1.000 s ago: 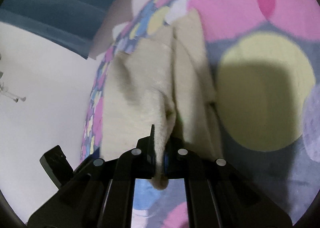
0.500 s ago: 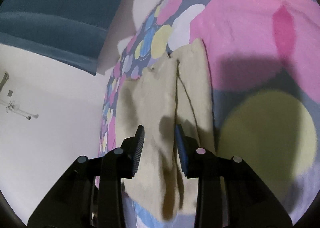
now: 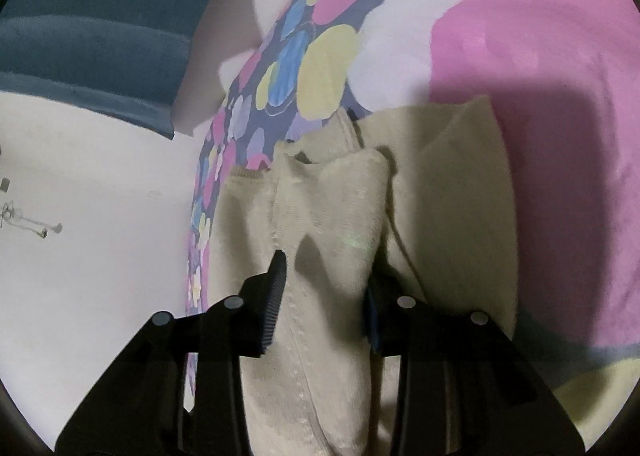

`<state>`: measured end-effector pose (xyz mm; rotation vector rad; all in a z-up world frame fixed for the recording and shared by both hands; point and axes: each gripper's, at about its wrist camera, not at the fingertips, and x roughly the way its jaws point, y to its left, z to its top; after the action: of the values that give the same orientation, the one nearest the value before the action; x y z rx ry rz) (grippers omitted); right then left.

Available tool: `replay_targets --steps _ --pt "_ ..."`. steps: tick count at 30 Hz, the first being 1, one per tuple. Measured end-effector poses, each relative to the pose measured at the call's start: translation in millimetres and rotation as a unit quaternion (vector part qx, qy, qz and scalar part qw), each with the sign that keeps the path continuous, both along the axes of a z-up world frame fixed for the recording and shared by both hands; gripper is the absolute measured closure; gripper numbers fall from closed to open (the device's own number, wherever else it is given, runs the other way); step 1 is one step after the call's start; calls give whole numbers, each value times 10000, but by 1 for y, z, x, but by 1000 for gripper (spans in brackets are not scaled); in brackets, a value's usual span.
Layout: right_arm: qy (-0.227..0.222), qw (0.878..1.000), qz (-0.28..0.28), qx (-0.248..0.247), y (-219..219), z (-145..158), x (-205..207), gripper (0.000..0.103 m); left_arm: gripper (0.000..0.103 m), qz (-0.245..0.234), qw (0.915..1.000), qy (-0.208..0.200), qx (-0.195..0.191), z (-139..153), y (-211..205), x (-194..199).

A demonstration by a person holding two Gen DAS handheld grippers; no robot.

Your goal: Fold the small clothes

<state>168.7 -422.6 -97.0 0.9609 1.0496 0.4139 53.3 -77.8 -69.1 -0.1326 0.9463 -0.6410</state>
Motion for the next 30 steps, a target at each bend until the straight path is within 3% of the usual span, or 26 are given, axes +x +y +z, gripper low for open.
replay_targets --steps 3,9,13,18,21,26,28,30 --pt "-64 9993 137 -331 11 5 5 92 26 27 9999 -114 -89 8 1 -2" --pt "-424 9971 -37 -624 6 25 -4 98 26 -56 9997 -258 -4 13 -6 0" --pt "-527 9958 -262 -703 -12 32 -14 99 26 -15 9998 -202 -39 10 -4 5" --pt "-93 9960 -482 -752 -27 2 -18 99 25 14 9999 -165 3 5 -2 6" --pt "-65 9970 -551 -542 -27 -6 -18 98 25 26 10000 -4 11 -3 -1 10" --pt "-295 9965 -711 -332 -32 17 -42 90 25 94 9999 97 -98 -5 3 10" --pt "-401 9957 -797 -244 -36 27 -64 75 25 105 9998 89 -129 -5 5 9" --pt "-488 9952 -838 -101 -38 34 -88 73 25 117 9998 79 -150 -4 5 8"
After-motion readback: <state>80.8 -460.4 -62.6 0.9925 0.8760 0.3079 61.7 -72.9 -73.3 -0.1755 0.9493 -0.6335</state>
